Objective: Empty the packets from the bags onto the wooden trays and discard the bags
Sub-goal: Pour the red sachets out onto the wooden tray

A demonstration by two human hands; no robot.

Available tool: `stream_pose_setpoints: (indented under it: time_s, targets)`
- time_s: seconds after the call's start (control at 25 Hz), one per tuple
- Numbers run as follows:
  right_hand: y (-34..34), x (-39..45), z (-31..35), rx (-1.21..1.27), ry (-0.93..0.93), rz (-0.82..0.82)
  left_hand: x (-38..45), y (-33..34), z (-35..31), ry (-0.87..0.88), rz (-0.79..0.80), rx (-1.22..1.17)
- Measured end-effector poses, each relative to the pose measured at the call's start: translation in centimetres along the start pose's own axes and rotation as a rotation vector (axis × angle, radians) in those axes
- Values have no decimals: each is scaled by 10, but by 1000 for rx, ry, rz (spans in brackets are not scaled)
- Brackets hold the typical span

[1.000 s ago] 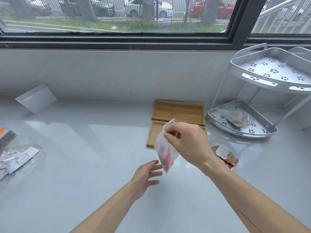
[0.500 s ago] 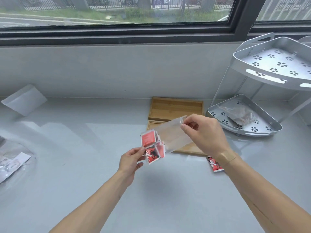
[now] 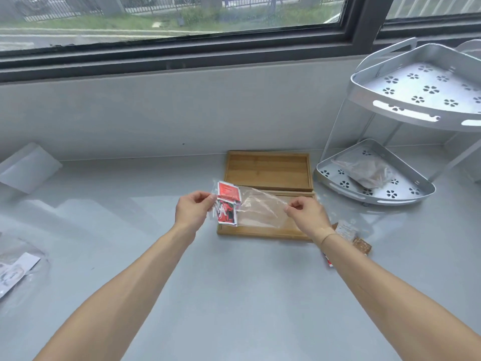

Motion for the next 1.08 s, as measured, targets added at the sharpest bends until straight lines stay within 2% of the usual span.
stream_pose_setpoints:
  time_s: [0.24,0.4,0.6,1.08]
  targets:
    - [21,18,-20,85,127,38,18,15,-46,159,78,156]
    - [34,23,-15,263,163,84,21,12,-76,235,80,189]
    - [55,37,-11,330,204,100,21,4,-108,294,56,238]
    - [79,15,16,620,282,314,4,11,-175,471,106,323]
Point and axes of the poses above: each hand's wrist, its own x-axis towards the middle knuckle, its own y-axis out of the palm, z = x × y, the point moved 10 cm from there along x, towards the middle knuckle, and after that the axes turned 9 degrees about y, right-handed, at the moved point
